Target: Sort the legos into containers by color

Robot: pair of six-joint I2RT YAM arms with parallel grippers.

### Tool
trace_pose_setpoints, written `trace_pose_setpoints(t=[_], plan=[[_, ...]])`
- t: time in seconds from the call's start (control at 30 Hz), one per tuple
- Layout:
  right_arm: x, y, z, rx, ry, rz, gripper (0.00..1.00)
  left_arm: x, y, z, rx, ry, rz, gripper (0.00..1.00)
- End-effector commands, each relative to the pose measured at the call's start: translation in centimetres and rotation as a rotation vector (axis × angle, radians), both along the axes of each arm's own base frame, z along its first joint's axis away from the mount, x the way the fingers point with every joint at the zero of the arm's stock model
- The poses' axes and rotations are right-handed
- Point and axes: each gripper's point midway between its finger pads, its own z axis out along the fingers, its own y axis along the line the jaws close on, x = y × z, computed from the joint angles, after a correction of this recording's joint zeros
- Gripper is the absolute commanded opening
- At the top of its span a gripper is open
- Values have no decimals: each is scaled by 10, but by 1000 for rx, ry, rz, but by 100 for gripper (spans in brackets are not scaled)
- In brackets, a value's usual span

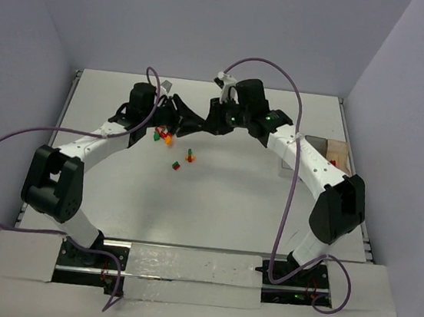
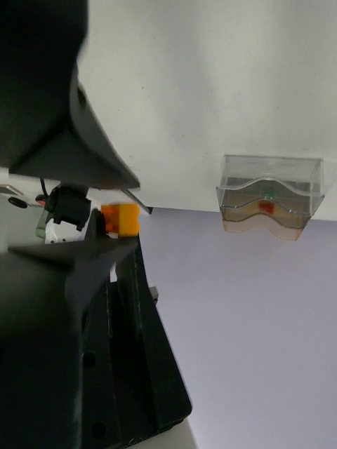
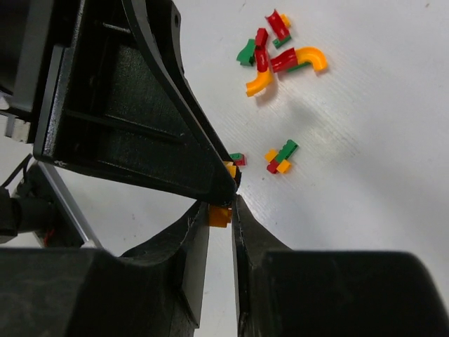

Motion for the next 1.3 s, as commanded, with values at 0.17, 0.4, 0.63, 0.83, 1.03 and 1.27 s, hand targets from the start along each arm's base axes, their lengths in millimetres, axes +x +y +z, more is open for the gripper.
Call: trace_pose_setpoints(t=[0.17,0.4,0.63,0.83,1.03,1.27], plan=[[24,-76,5,-65,-86,-177,0,17,38,5,175,-207,17,99],[33,-235,-36,-293,-23,-459,0,41,91,-11,592,-403,25,99],[27,-317,-77,-448,95,-585,0,45,106,-7,745,-544,35,99],[35,-319,-114,-474,190,-554,0,38,101,-30,821,-549,-93,98],[46,-322,-141,-494,249,-551,17,31,108,-51,884,-537,-151,95],[51,-318,-137,-485,252,-561,54,21,111,-72,914,-519,-229,90]])
